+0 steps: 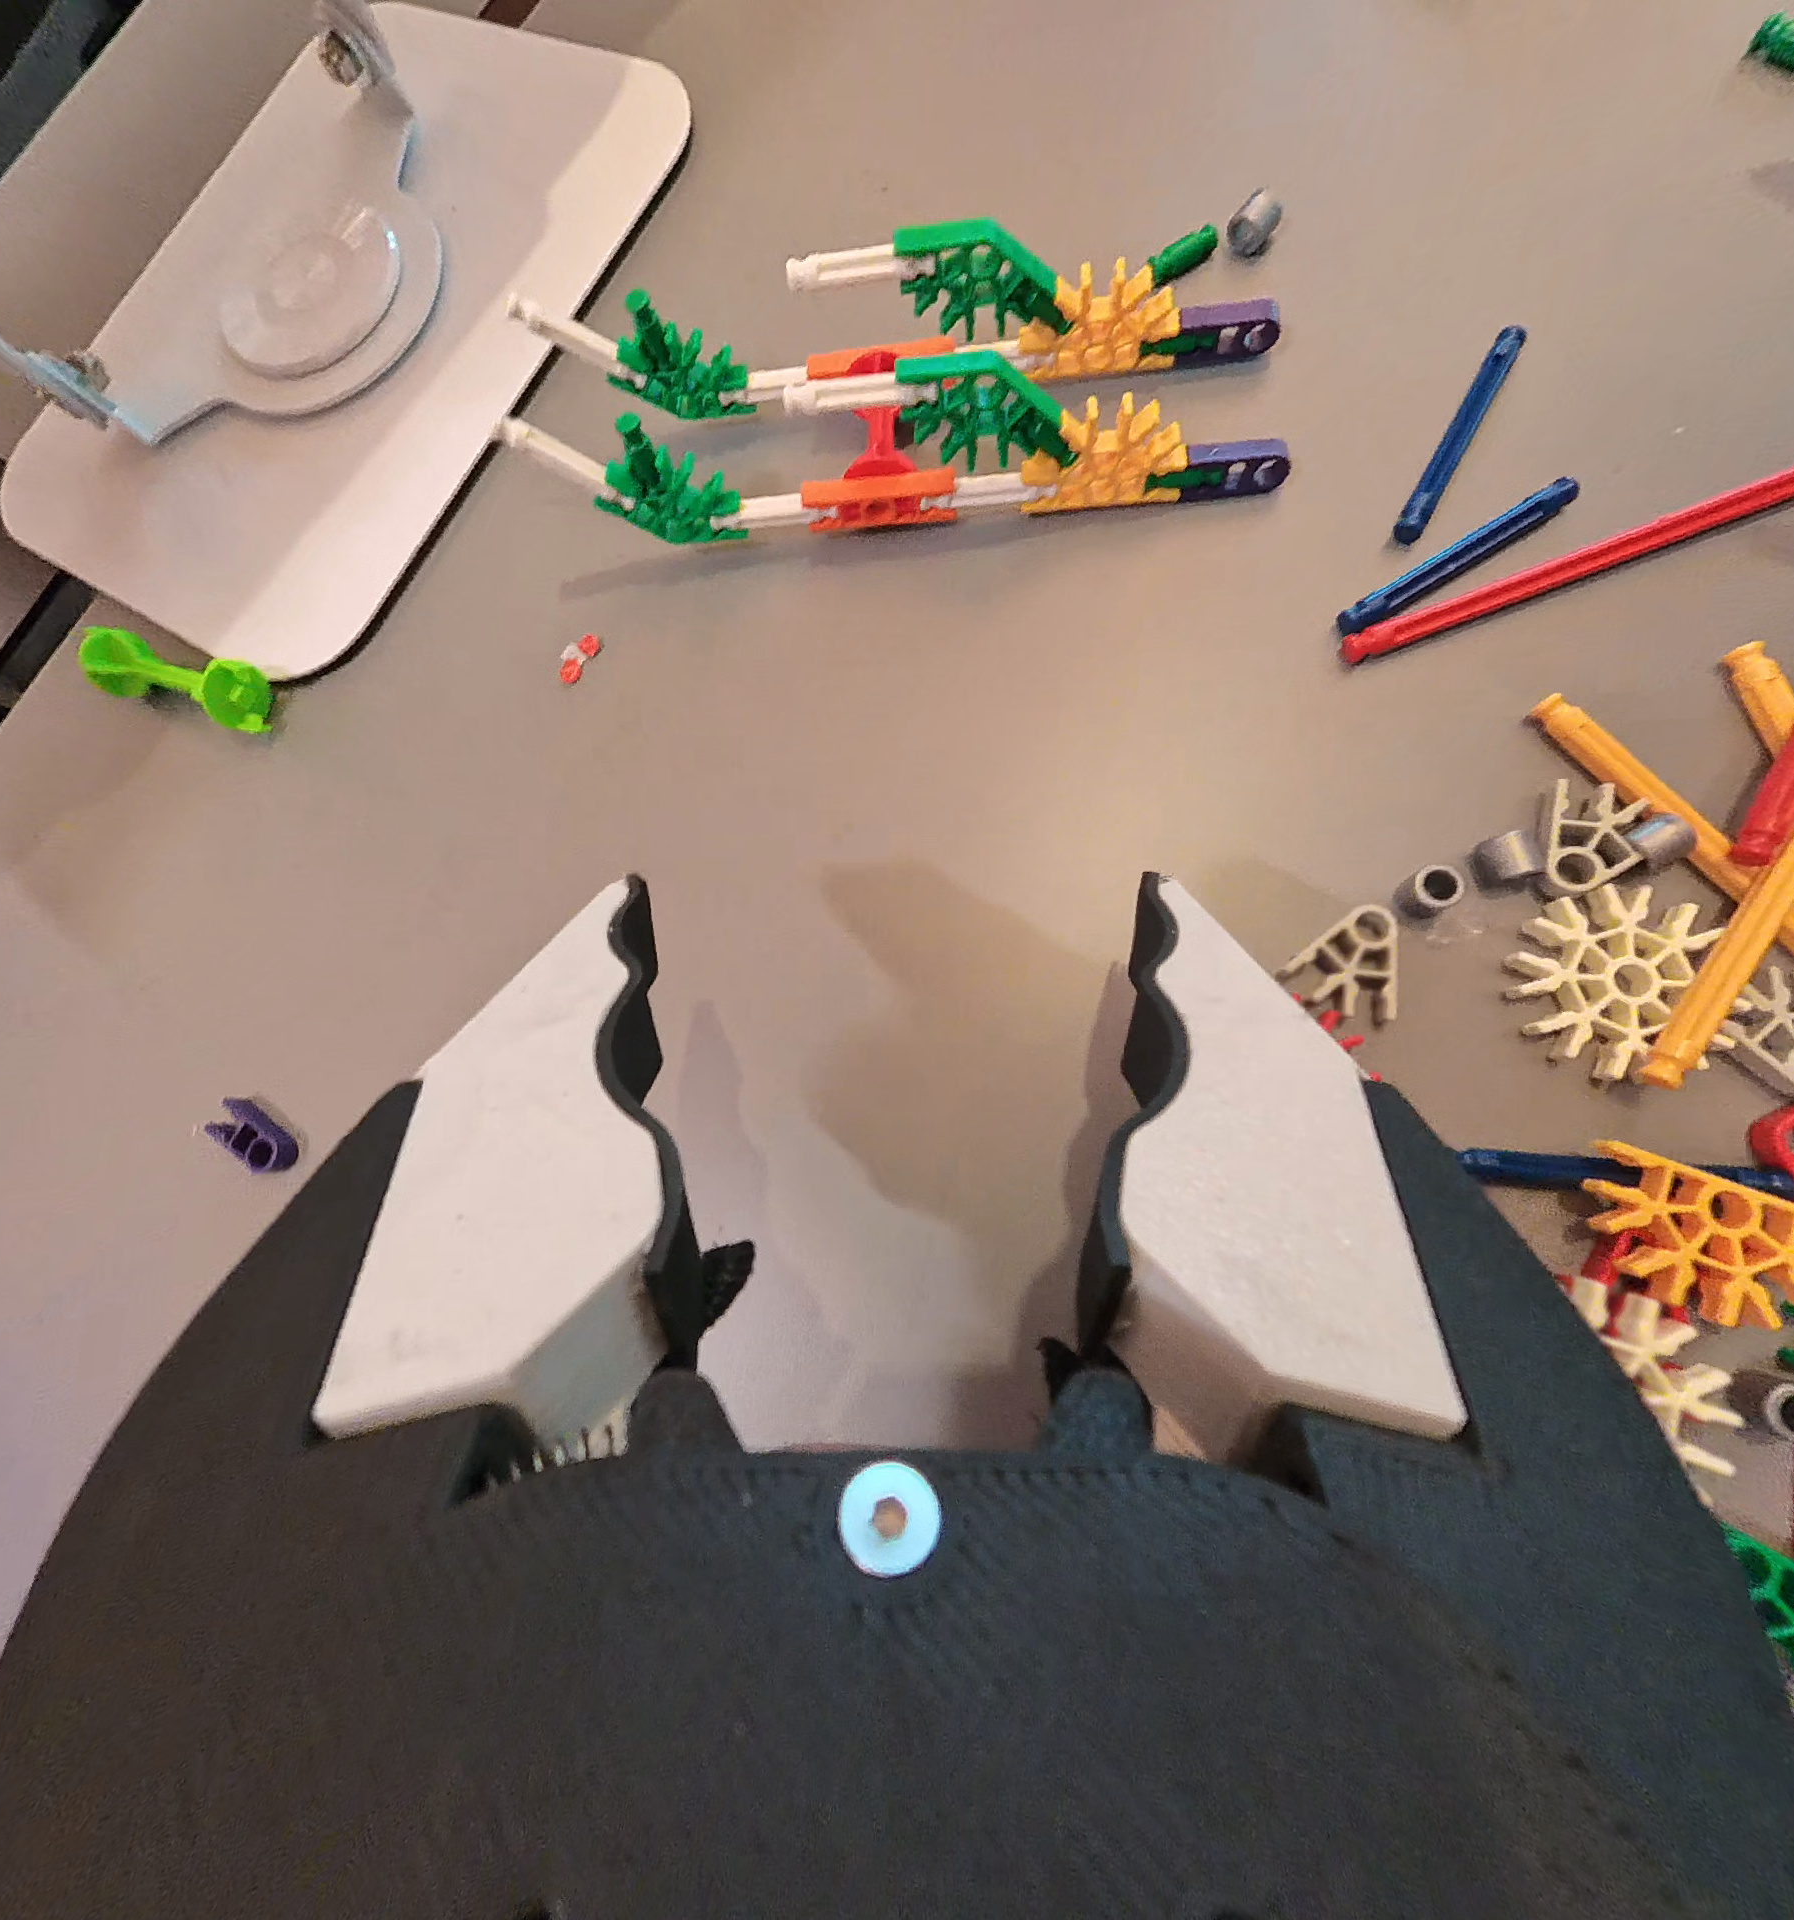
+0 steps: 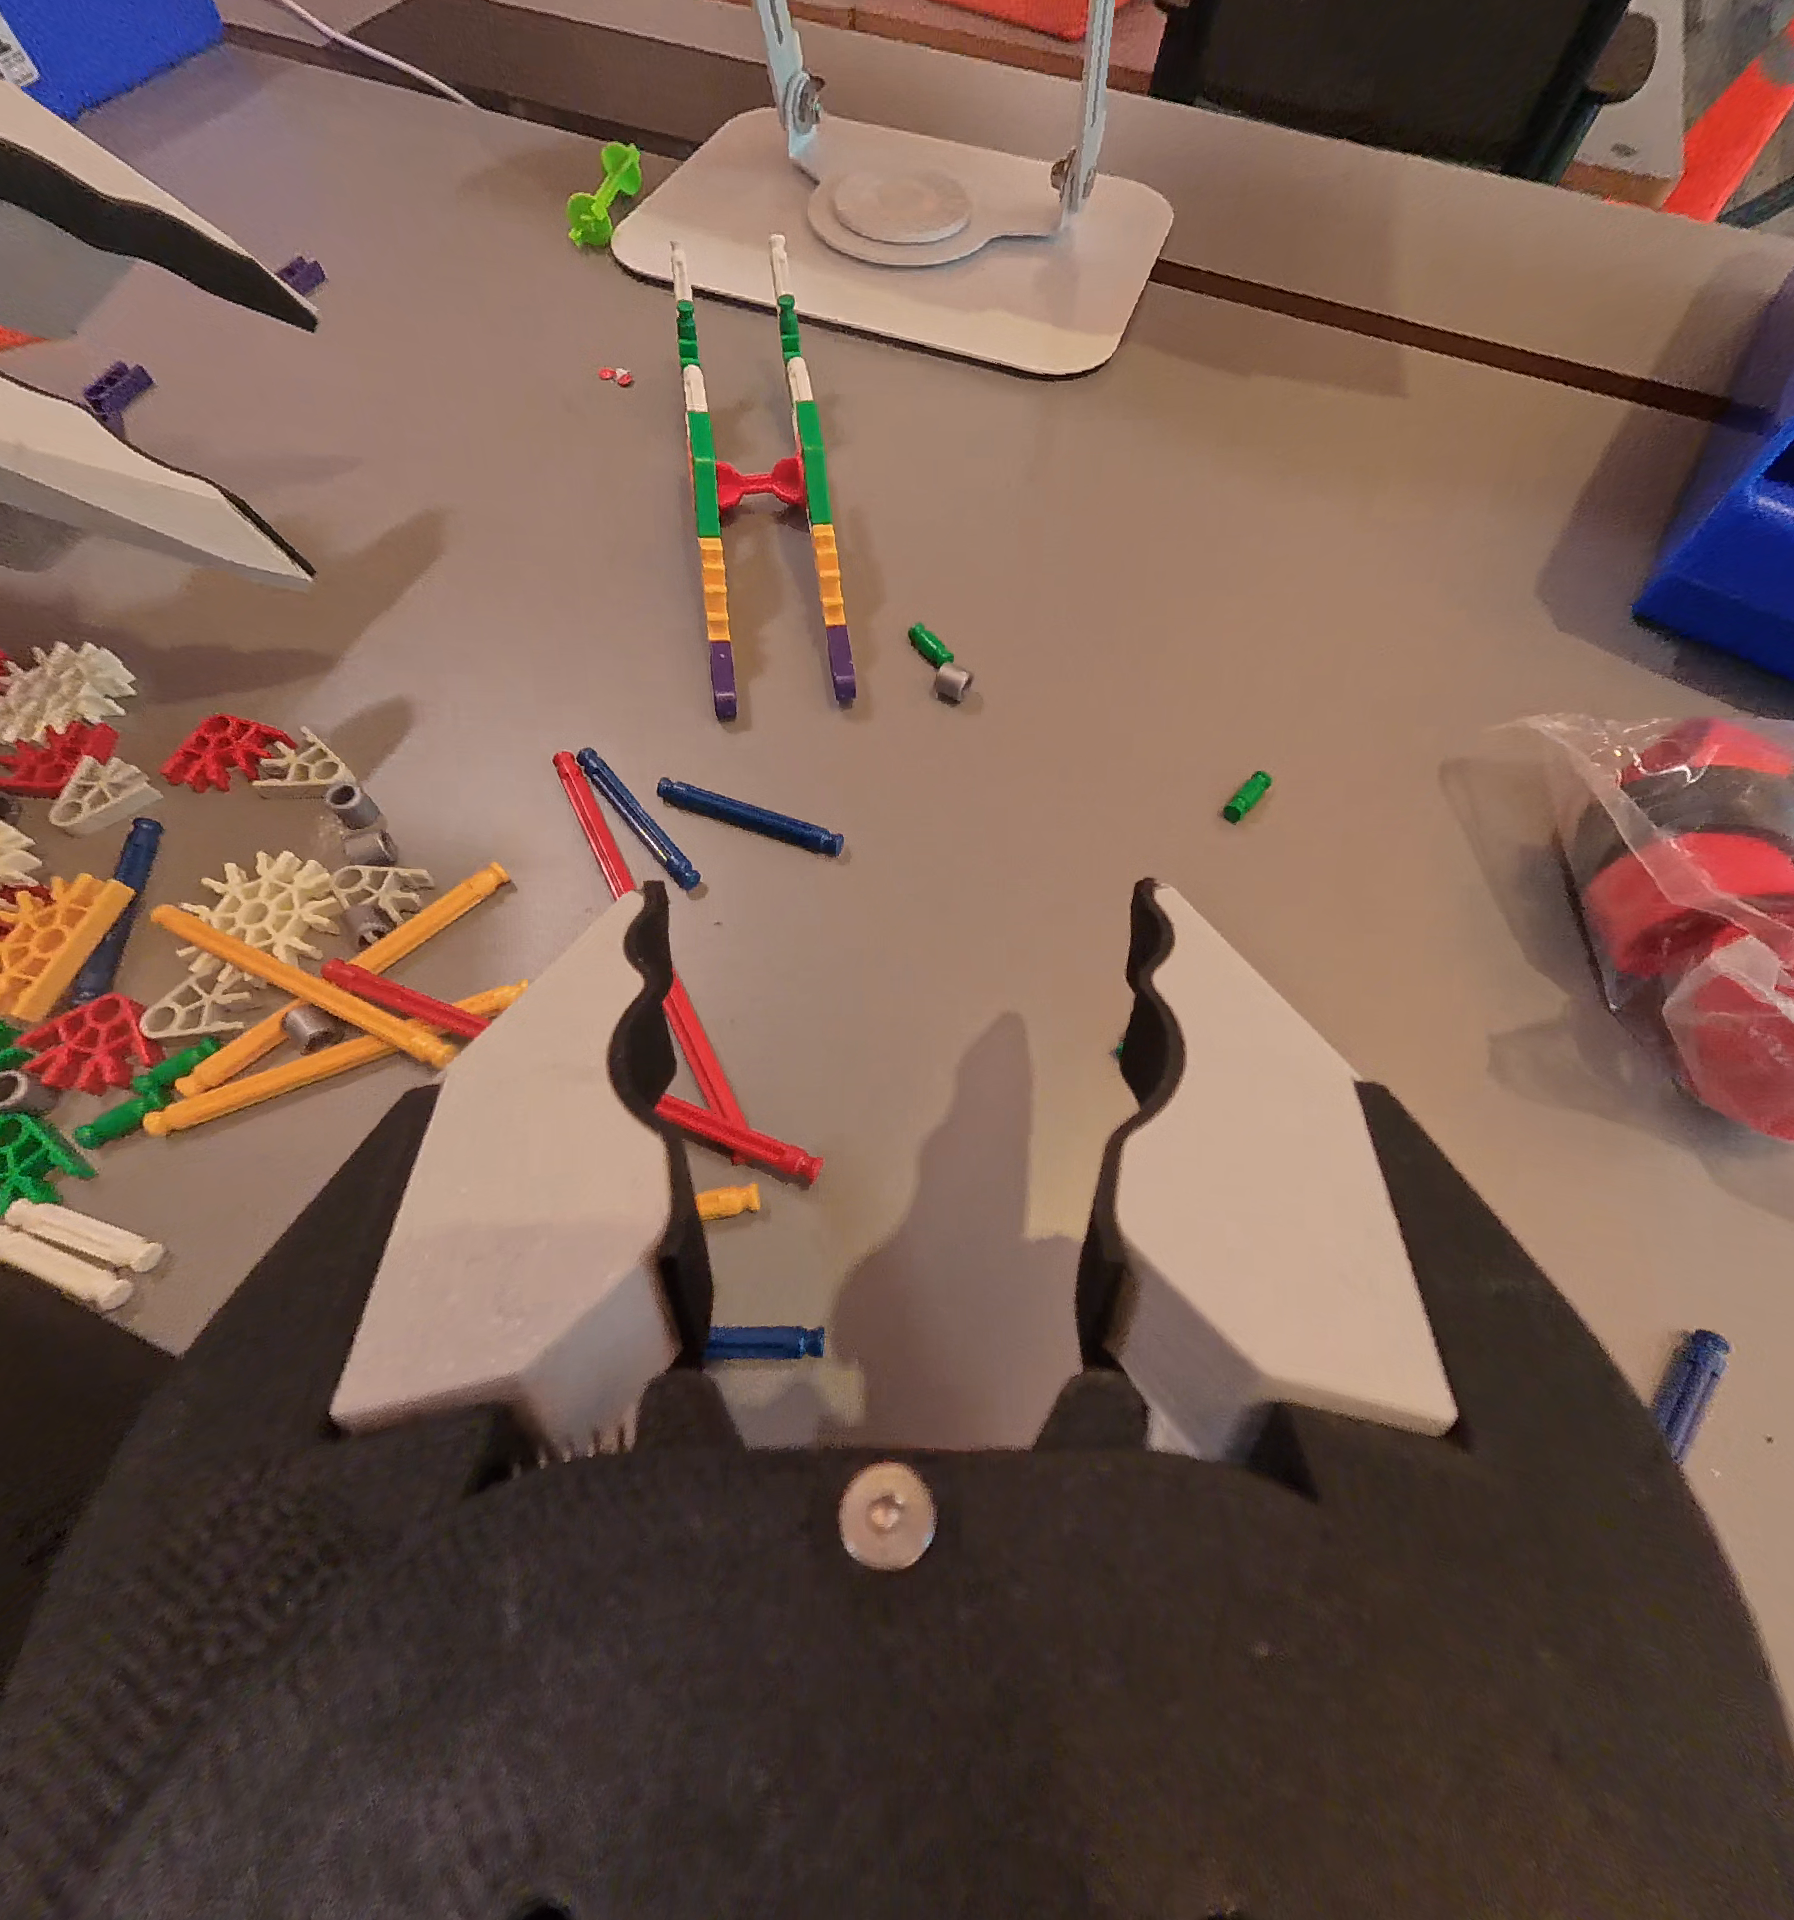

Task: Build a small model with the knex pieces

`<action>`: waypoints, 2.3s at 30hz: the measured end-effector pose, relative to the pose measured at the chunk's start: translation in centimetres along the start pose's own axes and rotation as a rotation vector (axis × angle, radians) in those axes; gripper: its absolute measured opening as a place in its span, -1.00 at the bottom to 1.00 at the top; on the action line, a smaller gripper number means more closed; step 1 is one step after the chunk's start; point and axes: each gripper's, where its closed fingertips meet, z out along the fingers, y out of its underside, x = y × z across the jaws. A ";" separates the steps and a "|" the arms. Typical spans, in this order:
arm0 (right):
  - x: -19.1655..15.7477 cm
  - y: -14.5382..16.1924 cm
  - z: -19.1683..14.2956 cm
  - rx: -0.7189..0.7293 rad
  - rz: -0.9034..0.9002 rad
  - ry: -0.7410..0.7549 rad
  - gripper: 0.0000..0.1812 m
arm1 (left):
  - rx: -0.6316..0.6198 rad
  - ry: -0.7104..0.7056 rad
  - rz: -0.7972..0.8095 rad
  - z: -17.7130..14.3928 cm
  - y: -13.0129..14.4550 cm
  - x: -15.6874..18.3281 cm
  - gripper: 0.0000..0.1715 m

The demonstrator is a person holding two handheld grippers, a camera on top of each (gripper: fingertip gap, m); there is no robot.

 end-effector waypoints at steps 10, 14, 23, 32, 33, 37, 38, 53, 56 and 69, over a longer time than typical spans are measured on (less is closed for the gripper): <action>-1.4 -1.5 0.6 0.036 -0.058 -0.036 -0.04 | -0.028 -0.056 -0.068 -2.2 2.9 -0.9 0.04; -1.3 -2.8 1.0 0.059 -0.087 -0.047 -0.05 | -0.015 -0.103 -0.106 -3.5 3.9 -1.2 0.04; -1.0 -2.0 2.8 0.071 -0.070 -0.071 -0.04 | 0.167 -0.319 -0.117 -7.2 3.9 -1.0 -0.01; -1.9 -0.9 3.6 0.065 -0.100 -0.076 -0.03 | 0.236 -0.464 -0.046 -8.1 4.6 -0.2 -0.03; -1.8 -0.9 3.5 0.068 -0.097 -0.073 -0.03 | 0.232 -0.455 -0.056 -7.9 4.8 -0.1 -0.01; -1.4 -0.9 3.6 0.075 -0.087 -0.051 -0.02 | 0.229 -0.451 -0.077 -7.5 5.0 -0.4 -0.01; -1.3 -0.8 3.7 0.071 -0.088 -0.050 -0.01 | 0.224 -0.450 -0.087 -7.4 5.2 -0.5 0.00; -1.2 -0.3 4.1 0.040 -0.157 0.002 0.03 | 0.243 -0.419 -0.096 -7.2 5.0 0.0 0.03; -1.1 -0.1 4.2 0.030 -0.167 0.016 0.05 | 0.241 -0.411 -0.104 -7.2 5.1 0.1 0.06; -0.4 0.6 4.5 -0.014 -0.205 0.082 0.15 | 0.283 -0.388 -0.090 -7.6 4.4 0.9 0.15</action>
